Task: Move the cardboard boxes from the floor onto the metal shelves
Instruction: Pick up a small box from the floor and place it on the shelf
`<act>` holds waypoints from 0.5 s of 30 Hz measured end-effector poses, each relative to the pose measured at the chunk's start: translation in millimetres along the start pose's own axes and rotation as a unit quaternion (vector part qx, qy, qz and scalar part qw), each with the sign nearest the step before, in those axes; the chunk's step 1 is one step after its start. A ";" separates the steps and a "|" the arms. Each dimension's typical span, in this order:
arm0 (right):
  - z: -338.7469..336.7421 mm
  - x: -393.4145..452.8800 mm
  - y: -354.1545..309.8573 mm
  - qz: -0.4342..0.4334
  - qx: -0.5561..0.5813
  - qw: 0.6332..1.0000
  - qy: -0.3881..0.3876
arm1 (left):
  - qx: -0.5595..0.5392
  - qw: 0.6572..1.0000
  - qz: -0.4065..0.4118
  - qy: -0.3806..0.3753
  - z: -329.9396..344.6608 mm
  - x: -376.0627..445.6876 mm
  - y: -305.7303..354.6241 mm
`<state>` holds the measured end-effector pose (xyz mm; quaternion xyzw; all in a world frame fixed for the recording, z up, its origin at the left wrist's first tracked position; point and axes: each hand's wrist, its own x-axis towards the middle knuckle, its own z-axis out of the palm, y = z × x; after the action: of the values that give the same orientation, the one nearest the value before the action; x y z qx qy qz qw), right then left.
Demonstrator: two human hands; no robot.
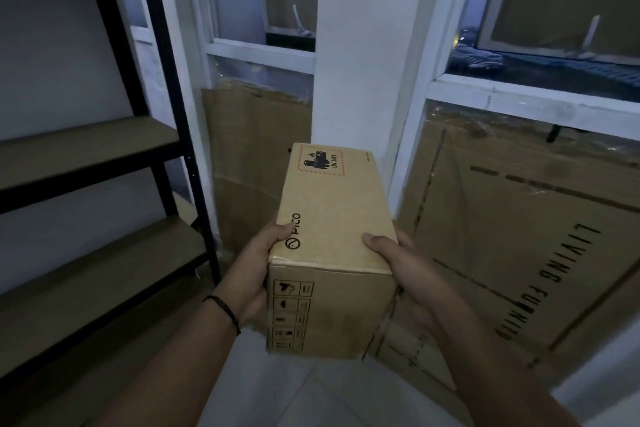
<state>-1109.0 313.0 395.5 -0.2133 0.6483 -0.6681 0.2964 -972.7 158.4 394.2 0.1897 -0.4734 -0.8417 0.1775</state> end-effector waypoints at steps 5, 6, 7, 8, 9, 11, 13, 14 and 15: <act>-19.9 38.9 1.0 0.021 -0.015 0.998 -0.058 | -0.021 0.999 0.011 0.044 9.3 14.8 -15.7; -19.8 45.4 1.8 0.024 -0.018 0.997 -0.068 | -0.023 0.998 0.014 0.049 8.0 17.2 -17.8; -19.4 50.9 3.3 0.027 -0.019 0.996 -0.081 | -0.022 0.998 0.018 0.060 6.3 19.2 -19.0; -17.3 59.2 5.8 0.033 -0.021 0.995 -0.096 | -0.021 0.997 0.024 0.074 3.2 22.0 -19.6; -14.6 65.8 8.4 0.038 -0.021 0.993 -0.107 | -0.020 0.996 0.026 0.084 -1.2 24.5 -19.9; -8.9 74.5 11.1 0.042 -0.021 0.992 -0.120 | -0.019 0.995 0.024 0.096 -8.8 28.1 -19.7; 1.1 87.0 14.1 0.047 -0.027 0.988 -0.143 | -0.024 0.993 0.020 0.117 -19.8 33.5 -19.1; 6.2 92.9 15.5 0.051 -0.030 0.987 -0.150 | -0.029 0.991 0.018 0.127 -25.8 36.2 -18.2; 11.2 98.0 16.8 0.055 -0.031 0.986 -0.155 | -0.035 0.990 0.017 0.134 -31.1 38.4 -16.8</act>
<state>-1171.4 239.0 369.9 -0.2876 0.6258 -0.5892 0.4225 -992.7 125.6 358.9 0.2868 -0.4187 -0.8216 0.2598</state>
